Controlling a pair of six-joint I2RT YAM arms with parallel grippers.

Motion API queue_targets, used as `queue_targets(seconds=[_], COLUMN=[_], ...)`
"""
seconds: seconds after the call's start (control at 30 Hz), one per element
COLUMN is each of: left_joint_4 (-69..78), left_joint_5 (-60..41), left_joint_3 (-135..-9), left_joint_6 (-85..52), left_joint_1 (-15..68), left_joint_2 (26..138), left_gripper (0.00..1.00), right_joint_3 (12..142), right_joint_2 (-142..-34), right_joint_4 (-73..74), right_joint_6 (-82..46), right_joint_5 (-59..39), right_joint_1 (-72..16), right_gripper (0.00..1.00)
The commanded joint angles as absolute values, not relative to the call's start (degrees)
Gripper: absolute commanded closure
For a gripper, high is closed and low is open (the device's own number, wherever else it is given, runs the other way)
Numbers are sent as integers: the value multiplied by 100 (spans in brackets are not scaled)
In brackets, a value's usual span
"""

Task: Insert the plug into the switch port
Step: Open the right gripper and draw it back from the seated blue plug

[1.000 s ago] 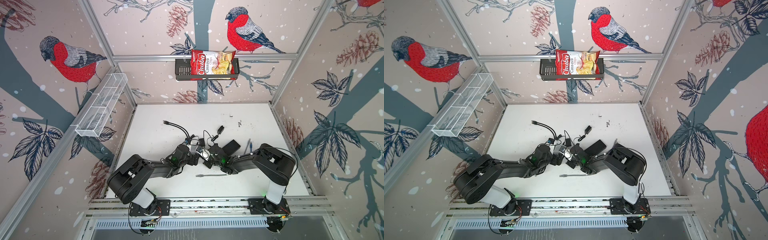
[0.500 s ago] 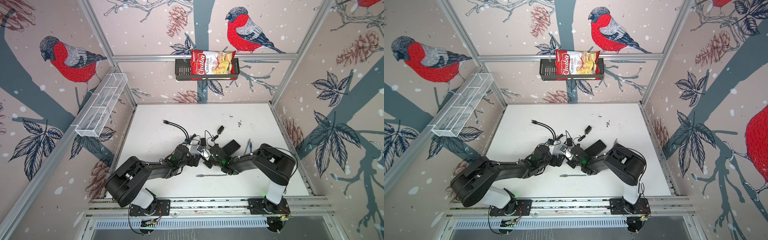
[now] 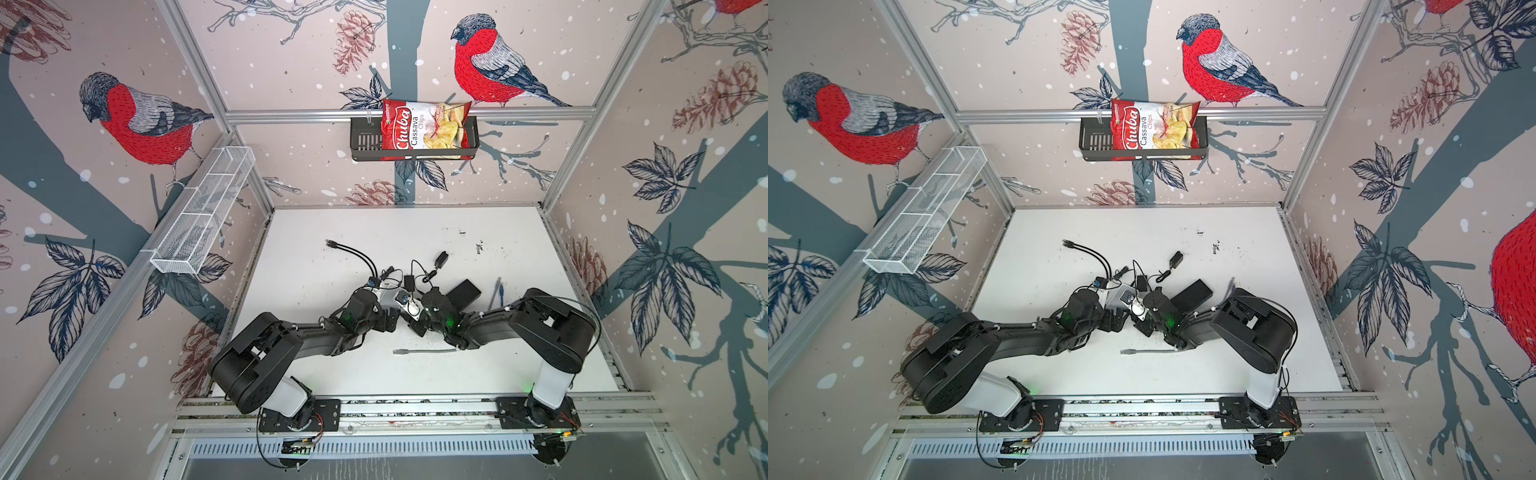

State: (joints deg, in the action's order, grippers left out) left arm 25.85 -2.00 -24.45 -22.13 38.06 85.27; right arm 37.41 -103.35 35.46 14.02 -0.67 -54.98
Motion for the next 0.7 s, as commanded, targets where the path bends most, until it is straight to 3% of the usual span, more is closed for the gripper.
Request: queue_targets(seconds=[0.0, 0.37, 0.43, 0.47, 0.67], left_joint_4=[2460, 2179, 2164, 2164, 2154], left_joint_5=[-136, 44, 27, 29, 61], left_joint_3=[-2483, -2666, -2664, -2656, -2656], left_joint_6=[-2266, -2252, -2259, -2265, -2283], left_joint_1=[3797, 3797, 3792, 3797, 3791], left_joint_2=[8525, 8803, 8845, 8864, 8903], left_gripper=[4, 4, 5, 5, 5], right_joint_3=[3706, 3473, 3455, 3454, 3402], right_joint_2=[-10267, -10185, -10187, -10190, -10154], right_joint_4=[3957, 4286, 4292, 4296, 4322], right_joint_6=[1508, 1448, 1443, 1445, 1433], right_joint_5=[-441, -777, -790, -807, -839], right_joint_1=[-5485, -5355, -5335, -5329, -5307], right_gripper=[61, 54, 42, 3, 1])
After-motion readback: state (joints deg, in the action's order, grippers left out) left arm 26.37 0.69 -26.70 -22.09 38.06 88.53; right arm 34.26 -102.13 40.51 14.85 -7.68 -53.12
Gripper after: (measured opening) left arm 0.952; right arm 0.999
